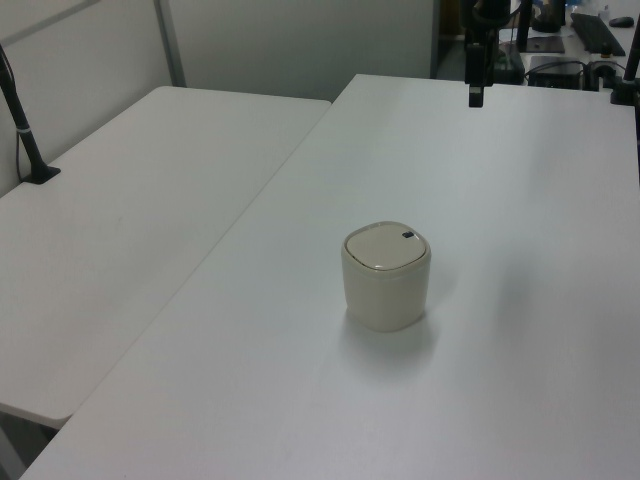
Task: Open the trash bin
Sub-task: 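Move the gripper down toward the cream trash bin's lid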
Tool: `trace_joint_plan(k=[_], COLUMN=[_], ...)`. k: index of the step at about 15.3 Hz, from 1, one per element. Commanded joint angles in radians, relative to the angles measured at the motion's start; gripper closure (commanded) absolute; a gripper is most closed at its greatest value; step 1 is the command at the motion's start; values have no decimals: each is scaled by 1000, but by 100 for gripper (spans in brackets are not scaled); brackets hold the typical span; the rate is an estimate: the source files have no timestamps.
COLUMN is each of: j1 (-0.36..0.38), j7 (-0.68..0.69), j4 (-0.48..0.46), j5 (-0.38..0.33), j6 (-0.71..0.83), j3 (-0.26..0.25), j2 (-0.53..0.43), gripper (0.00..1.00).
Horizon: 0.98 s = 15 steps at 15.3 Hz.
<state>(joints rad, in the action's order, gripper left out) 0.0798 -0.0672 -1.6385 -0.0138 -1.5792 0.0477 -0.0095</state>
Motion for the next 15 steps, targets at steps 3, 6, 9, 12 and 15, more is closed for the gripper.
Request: trace_joint_plan(k=[3, 6, 9, 12, 15], j1=[-2, -2, -3, 3, 9], j7=[29, 29, 29, 38, 180], j4=[3, 5, 3, 5, 5], j5=[5, 5, 3, 0, -47], j6=[-59, -71, -100, -101, -94], j3=[-40, -40, -40, -40, -37], j2=[57, 59, 62, 69, 71], gripper=[0, 0, 4, 39, 95])
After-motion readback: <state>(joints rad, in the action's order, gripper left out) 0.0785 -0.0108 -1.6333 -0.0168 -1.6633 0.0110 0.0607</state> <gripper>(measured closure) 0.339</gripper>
